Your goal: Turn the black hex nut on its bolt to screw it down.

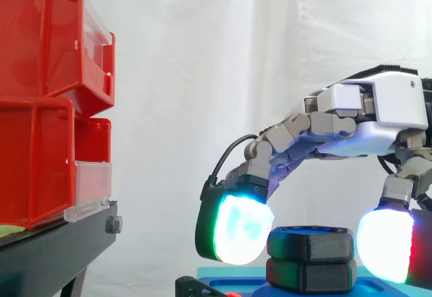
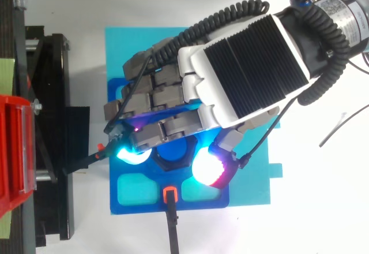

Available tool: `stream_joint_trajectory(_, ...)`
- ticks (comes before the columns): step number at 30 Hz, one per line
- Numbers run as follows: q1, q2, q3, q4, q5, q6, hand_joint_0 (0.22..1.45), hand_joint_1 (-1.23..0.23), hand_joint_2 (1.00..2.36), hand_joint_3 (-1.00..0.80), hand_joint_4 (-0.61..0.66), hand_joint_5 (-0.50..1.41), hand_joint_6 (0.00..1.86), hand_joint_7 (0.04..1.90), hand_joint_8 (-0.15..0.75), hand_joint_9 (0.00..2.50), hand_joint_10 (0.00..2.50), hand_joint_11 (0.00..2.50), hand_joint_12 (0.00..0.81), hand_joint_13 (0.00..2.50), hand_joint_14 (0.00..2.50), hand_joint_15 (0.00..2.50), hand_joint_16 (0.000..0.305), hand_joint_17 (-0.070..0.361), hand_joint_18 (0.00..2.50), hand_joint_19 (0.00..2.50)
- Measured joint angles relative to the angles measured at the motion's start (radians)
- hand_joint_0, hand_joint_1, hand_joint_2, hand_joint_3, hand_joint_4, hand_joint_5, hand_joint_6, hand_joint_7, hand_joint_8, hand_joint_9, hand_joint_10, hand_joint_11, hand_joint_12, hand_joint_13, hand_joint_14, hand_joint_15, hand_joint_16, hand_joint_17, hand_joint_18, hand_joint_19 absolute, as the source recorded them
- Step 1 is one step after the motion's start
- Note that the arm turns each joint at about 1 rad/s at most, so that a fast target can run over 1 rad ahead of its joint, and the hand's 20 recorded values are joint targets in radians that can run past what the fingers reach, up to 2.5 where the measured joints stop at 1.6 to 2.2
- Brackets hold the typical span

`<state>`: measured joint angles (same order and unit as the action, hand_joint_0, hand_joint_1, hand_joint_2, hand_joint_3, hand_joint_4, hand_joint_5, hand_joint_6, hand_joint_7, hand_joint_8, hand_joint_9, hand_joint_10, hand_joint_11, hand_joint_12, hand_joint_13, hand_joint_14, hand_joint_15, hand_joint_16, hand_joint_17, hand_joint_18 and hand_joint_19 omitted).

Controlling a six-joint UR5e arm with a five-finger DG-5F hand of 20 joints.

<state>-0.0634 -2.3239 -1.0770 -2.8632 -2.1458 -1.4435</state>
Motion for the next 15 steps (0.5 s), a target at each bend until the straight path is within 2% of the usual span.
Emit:
stream_joint_trajectory(8,-0.002,0.000,0.000,-0.001,-0.003,0.000,0.52,-0.67,1.00,-0.50,0.30,-0.20,0.67,0.75,0.278,0.50,0.01,0.35,0.345,0.71,0.01,0.31,0.047,0.106,0.60,0.37)
stream_joint_trajectory(15,-0.002,0.000,0.000,0.002,-0.003,0.000,0.58,-0.69,1.01,-0.37,0.27,-0.20,0.68,0.74,0.268,0.51,0.01,0.35,0.331,0.70,0.01,0.31,0.044,0.099,0.58,0.38)
